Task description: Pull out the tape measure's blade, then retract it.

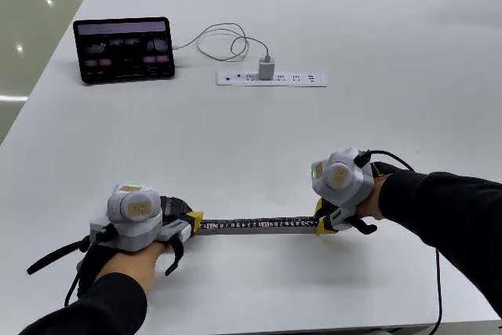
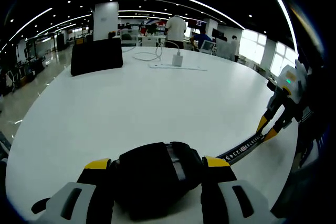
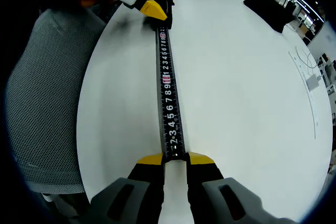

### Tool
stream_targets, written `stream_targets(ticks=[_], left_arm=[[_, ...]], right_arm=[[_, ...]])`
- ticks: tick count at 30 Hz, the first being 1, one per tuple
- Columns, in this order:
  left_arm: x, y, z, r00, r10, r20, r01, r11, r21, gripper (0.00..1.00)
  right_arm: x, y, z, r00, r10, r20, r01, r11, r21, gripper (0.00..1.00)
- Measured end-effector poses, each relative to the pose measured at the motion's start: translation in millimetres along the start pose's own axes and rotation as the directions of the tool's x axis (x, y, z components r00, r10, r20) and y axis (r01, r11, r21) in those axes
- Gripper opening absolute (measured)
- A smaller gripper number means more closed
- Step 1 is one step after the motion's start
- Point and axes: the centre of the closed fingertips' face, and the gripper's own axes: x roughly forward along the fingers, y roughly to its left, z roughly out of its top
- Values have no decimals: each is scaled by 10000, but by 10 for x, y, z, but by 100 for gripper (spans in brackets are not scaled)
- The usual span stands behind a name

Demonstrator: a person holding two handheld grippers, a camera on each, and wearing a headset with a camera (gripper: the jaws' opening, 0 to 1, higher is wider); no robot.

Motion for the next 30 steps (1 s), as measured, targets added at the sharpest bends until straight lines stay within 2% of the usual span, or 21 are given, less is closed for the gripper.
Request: stream_targets(ticks=[30], left_arm=[[-4,-7,0,10000,-59,30,59,10000,-29,64]], right_arm=[[66,19,145,9997,83,208,-78,9997,-217,11]])
